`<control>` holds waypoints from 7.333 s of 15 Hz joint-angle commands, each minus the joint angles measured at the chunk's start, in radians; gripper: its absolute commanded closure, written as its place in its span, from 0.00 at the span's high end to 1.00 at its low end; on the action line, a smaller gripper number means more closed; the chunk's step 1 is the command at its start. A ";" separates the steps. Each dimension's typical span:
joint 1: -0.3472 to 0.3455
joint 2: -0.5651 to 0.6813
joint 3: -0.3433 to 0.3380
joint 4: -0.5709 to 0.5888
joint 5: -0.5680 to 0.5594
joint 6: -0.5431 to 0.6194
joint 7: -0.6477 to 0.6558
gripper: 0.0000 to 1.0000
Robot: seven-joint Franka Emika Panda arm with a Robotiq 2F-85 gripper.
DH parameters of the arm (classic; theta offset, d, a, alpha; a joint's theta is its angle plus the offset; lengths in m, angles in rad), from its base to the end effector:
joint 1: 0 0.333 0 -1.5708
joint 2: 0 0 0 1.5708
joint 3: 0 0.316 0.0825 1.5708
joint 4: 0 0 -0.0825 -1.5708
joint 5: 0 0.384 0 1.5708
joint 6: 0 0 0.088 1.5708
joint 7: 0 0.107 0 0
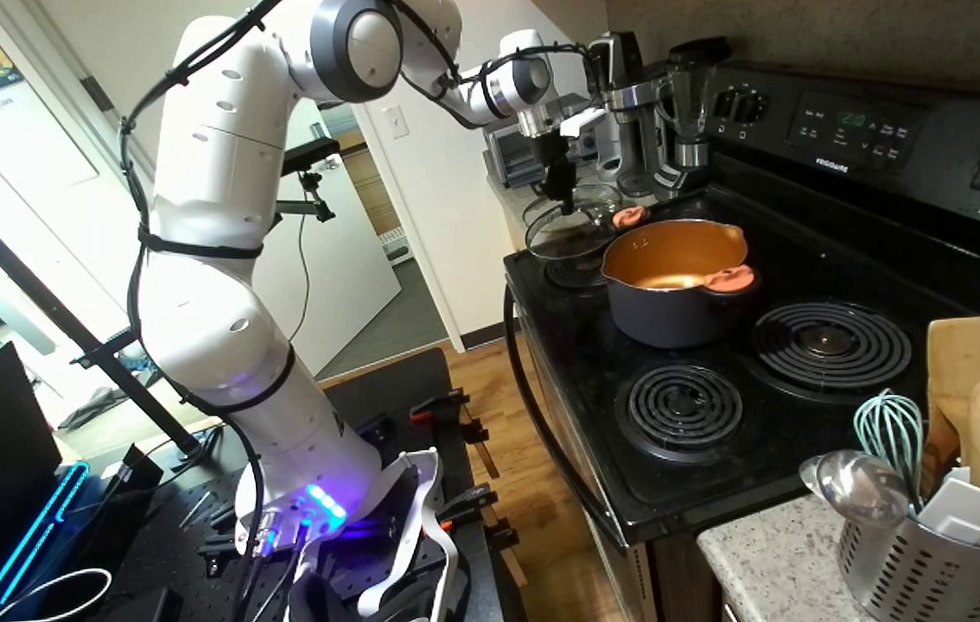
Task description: Cover the pot with the lid on the stove
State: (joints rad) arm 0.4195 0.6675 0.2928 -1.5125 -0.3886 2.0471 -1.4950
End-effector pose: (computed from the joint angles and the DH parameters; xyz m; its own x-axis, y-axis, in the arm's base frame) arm 0.5623 0.4158 0.2755 -0.7019 0.6957 -0.1525 0.7111 0.6965 -0.0955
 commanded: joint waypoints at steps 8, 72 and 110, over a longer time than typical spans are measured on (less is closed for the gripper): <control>0.046 -0.106 0.011 0.006 -0.036 -0.037 -0.010 0.04; -0.190 -0.594 -0.062 -0.422 0.060 -0.046 0.438 0.04; -0.297 -0.446 -0.137 -0.285 0.195 -0.046 0.594 0.04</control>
State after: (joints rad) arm 0.1327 0.2139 0.1575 -1.8259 -0.2136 2.0049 -0.9158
